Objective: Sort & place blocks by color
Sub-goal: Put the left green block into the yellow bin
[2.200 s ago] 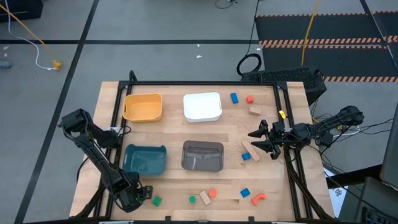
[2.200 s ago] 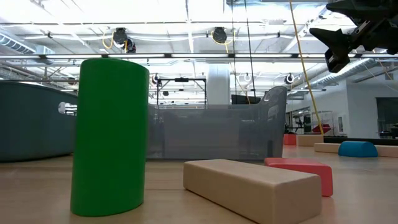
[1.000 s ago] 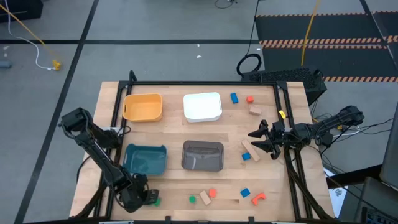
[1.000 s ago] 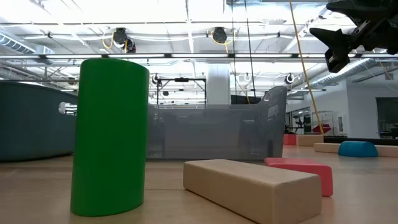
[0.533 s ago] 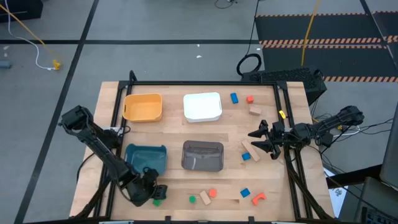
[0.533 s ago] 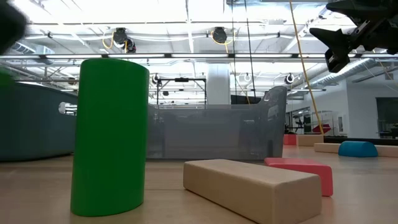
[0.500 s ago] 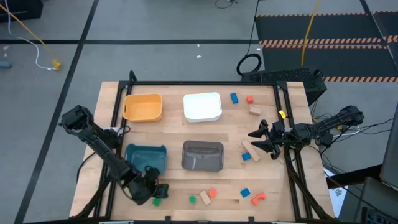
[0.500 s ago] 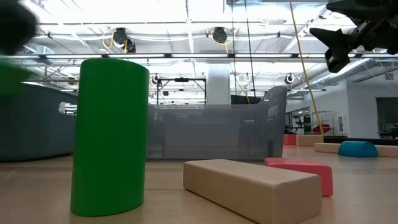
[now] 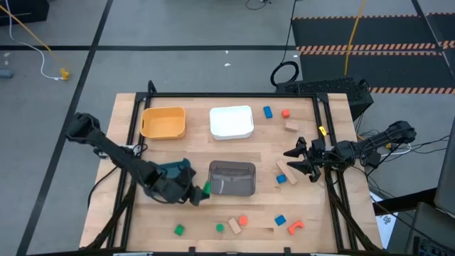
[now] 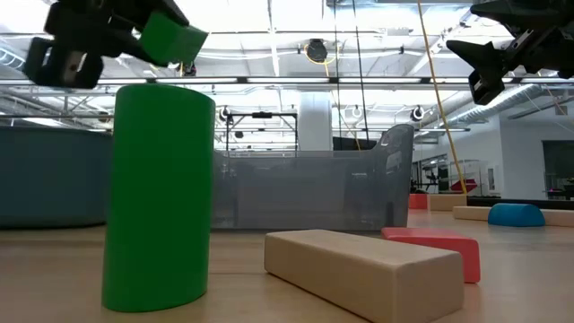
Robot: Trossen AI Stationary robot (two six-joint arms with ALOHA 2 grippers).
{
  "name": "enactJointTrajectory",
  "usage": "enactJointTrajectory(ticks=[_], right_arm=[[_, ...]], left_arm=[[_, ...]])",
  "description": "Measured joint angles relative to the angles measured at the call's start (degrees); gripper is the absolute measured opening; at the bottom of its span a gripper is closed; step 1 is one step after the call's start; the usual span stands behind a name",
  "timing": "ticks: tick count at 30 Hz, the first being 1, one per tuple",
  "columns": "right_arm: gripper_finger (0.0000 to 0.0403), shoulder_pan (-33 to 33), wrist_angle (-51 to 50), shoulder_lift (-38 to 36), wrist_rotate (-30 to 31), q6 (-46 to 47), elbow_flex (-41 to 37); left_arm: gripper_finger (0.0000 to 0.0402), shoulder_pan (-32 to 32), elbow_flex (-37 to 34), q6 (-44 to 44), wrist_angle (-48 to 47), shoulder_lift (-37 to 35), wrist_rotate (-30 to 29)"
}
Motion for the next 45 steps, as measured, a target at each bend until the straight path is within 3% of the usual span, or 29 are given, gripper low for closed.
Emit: enactJointTrajectory(ticks=[5, 13, 21, 35, 45], right_arm=[[0.0208, 0.0, 0.0, 0.0, 0.0, 0.0, 0.0], [0.0208, 0.0, 0.0, 0.0, 0.0, 0.0, 0.0], [0.0208, 0.0, 0.0, 0.0, 0.0, 0.0, 0.0], [0.0208, 0.0, 0.0, 0.0, 0.0, 0.0, 0.0], [0.0208, 0.0, 0.0, 0.0, 0.0, 0.0, 0.0]], left_arm=[[0.014, 2.4, 0.0, 7.9, -6.9, -5.4, -6.3], [0.014, 8.8, 0.0, 10.0, -30.6, -15.3, -25.5], [0.014, 20.9, 0.0, 2.4, -49.8, -16.1, -27.0], [0.0141, 35.3, -1.9, 10.6, -50.9, -11.6, -26.2], [0.016, 40.4, -10.2, 9.0, -36.6, -7.9, -26.2]])
